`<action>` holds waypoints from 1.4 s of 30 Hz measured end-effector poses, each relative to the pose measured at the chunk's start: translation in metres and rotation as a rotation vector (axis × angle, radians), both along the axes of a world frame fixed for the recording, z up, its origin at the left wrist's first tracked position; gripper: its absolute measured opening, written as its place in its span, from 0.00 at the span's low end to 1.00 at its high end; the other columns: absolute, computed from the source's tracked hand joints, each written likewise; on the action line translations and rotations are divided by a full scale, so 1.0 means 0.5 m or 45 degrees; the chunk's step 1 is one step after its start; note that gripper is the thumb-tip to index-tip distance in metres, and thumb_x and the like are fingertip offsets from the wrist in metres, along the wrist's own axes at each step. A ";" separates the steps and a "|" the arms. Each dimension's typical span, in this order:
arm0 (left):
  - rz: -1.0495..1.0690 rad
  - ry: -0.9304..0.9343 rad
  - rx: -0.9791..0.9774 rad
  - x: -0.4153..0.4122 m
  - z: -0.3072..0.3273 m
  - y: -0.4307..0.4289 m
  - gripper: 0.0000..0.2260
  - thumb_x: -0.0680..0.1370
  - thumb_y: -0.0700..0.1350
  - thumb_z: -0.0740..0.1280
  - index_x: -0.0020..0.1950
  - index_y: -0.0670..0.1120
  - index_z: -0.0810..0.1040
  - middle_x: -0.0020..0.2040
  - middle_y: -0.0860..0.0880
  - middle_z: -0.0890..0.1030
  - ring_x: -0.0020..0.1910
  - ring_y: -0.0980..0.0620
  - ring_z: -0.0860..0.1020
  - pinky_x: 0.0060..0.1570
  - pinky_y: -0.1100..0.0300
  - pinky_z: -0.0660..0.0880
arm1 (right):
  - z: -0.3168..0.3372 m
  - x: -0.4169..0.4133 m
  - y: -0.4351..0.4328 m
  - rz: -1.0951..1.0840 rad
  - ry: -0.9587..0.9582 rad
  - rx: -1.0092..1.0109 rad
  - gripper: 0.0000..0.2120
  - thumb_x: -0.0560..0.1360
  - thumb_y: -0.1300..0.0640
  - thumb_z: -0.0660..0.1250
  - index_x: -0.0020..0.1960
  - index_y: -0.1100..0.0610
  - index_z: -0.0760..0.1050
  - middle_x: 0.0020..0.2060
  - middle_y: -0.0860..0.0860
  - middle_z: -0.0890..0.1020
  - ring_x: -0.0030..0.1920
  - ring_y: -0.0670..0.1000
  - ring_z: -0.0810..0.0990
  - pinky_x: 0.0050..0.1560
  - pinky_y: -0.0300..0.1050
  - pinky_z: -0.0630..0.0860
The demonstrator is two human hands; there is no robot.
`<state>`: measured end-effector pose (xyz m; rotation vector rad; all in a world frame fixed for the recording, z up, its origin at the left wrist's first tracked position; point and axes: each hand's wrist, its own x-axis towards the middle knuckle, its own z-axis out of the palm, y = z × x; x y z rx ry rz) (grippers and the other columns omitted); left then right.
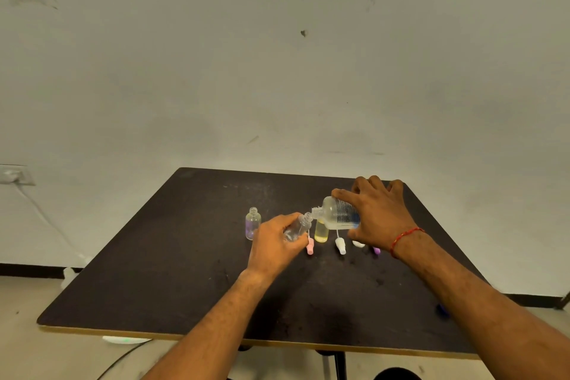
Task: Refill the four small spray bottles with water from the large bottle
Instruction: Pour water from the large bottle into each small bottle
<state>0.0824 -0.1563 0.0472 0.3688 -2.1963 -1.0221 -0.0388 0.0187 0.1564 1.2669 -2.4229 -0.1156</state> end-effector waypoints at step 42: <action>-0.075 0.036 0.119 -0.016 -0.001 -0.003 0.14 0.77 0.48 0.73 0.62 0.55 0.81 0.47 0.65 0.82 0.50 0.67 0.80 0.48 0.74 0.75 | -0.047 -0.006 0.024 -0.088 -0.217 -0.174 0.31 0.67 0.35 0.65 0.67 0.41 0.62 0.53 0.42 0.77 0.51 0.46 0.76 0.59 0.55 0.60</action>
